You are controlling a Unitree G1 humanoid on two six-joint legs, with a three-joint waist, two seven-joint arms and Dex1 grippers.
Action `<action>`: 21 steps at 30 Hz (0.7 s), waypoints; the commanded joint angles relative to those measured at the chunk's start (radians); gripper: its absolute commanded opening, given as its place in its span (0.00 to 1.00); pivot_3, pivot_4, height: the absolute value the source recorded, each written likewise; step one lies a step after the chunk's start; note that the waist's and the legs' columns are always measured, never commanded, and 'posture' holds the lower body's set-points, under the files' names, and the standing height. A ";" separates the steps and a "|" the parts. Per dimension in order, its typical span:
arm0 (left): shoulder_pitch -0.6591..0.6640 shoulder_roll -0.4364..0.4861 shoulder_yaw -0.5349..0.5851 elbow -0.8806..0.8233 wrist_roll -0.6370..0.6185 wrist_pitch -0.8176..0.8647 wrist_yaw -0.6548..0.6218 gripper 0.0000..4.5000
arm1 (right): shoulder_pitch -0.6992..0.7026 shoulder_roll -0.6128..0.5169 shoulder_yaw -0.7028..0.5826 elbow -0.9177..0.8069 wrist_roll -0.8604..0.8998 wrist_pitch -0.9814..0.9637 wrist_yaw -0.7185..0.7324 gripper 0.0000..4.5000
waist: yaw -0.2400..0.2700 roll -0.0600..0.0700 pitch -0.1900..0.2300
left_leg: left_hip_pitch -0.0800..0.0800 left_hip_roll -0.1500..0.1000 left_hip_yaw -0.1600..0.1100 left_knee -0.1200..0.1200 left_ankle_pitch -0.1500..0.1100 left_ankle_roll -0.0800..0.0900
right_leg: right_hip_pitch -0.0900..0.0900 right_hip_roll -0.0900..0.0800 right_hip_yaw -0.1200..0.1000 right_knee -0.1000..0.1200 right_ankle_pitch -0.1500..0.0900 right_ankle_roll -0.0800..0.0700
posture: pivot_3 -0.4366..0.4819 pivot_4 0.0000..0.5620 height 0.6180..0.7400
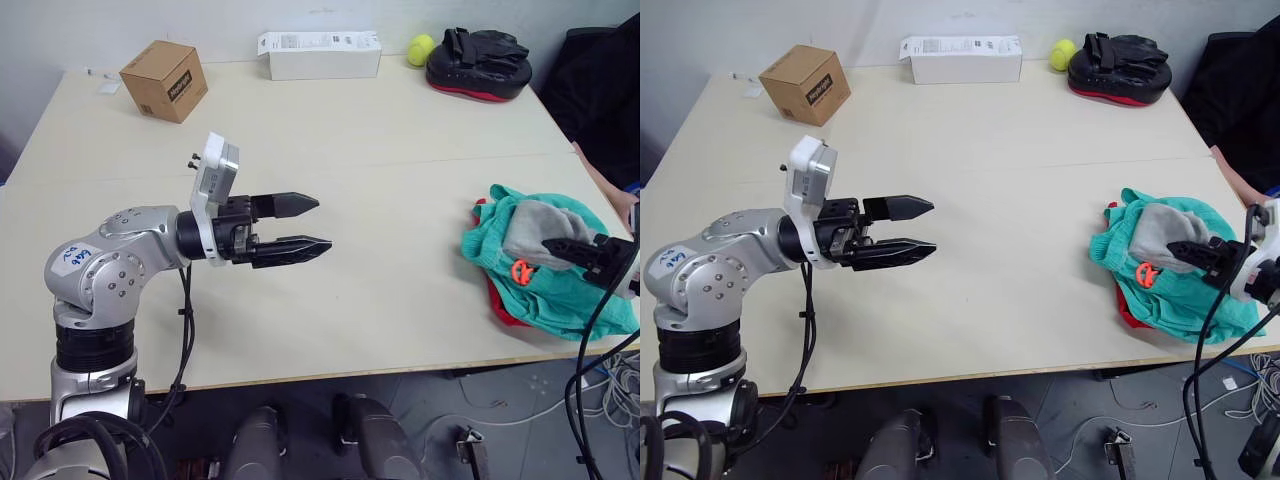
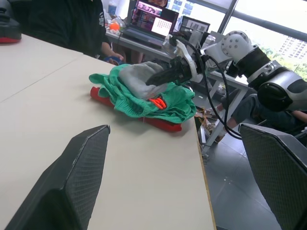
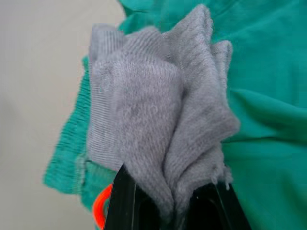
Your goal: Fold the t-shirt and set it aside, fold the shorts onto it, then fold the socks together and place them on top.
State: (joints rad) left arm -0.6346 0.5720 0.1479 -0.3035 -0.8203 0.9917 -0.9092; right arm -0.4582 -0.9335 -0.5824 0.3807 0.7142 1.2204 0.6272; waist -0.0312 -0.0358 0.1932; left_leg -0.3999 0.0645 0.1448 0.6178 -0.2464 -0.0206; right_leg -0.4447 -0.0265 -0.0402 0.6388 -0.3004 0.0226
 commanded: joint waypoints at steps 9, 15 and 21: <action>0.013 0.057 -0.024 -0.004 0.012 -0.067 -0.023 1.00 | 0.069 -0.075 0.001 -0.013 -0.081 -0.188 0.110 0.87 | 0.003 0.000 0.000 | 0.000 0.000 0.001 0.005 0.000 0.000 | 0.000 0.000 0.001 0.003 0.001 0.000 | 0.48 0.27 1.00; 0.010 0.088 -0.017 0.050 0.013 -0.099 -0.051 1.00 | 0.302 -0.184 -0.054 -0.096 -0.155 -0.454 0.342 1.00 | 0.005 0.000 0.000 | 0.000 0.000 0.001 0.006 0.000 0.000 | 0.000 0.000 0.001 0.004 0.001 0.000 | 0.48 0.27 1.00; 0.076 0.210 0.063 0.055 -0.015 -0.100 -0.130 1.00 | 0.554 -0.273 -0.212 -0.118 -0.209 -0.679 0.631 1.00 | -0.006 0.000 0.000 | 0.003 0.001 0.003 0.007 -0.001 0.000 | 0.001 0.001 0.003 0.005 0.000 0.002 | 0.48 0.27 1.00</action>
State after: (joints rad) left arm -0.5698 0.7530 0.1603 -0.2263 -0.8146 0.9036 -1.0137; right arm 0.0776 -1.1656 -0.7238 0.2771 0.5198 0.6043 1.1866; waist -0.0368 -0.0360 0.1935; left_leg -0.3952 0.0651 0.1481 0.6239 -0.2472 -0.0207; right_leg -0.4426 -0.0252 -0.0365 0.6439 -0.3007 0.0249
